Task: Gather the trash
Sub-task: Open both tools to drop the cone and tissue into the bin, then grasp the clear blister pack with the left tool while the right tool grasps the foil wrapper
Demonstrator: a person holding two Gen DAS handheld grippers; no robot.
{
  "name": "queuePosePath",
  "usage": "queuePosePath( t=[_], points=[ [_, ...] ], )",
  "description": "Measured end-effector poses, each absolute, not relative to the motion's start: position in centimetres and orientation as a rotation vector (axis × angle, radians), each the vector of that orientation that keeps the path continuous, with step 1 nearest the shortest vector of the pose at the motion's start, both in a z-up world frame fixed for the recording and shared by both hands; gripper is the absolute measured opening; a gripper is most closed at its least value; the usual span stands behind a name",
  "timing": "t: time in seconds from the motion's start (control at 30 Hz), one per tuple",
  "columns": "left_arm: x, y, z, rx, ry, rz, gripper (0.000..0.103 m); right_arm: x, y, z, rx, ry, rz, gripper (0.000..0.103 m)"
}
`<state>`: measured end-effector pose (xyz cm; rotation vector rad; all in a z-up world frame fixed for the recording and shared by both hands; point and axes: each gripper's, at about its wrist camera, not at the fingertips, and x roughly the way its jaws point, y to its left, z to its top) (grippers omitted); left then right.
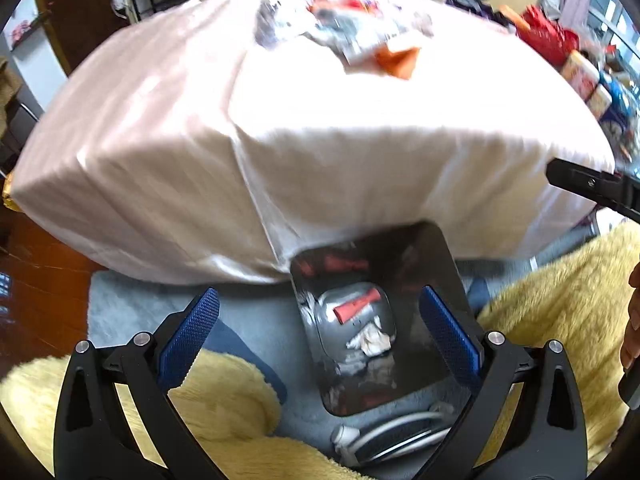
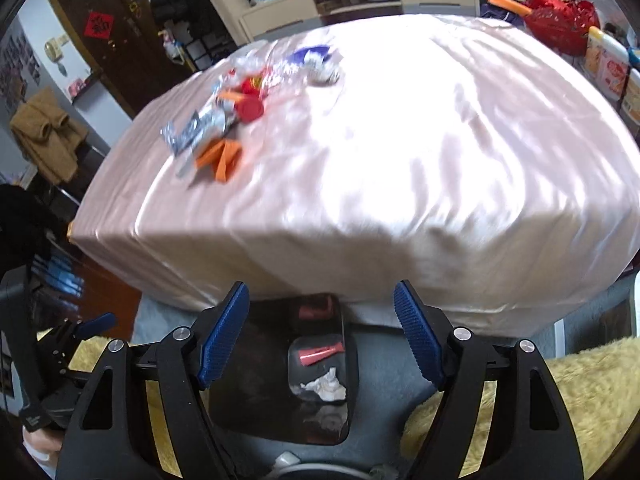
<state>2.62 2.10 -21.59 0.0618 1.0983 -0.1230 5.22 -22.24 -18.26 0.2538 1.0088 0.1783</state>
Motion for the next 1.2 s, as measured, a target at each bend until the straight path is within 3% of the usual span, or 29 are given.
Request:
queuePosePath(
  t=[0.77,1.03,1.2],
  points=[
    [11.1,4.7,-11.9,0.06,0.862,-0.047,0.094,12.5,-17.7,-14.1,0.145,0.911,0.296,0.075],
    [17.0,4.3,-11.8,0.061,0.875,-0.059,0.08,16.0,-15.6,-14.3,0.164,0.915,0.373,0.053],
    [19.9,3.9,-12.8,0.065,0.901,-0.066,0.074,17.8,-13.6,-14.8,0.15,0.938,0.42,0.05]
  ],
)
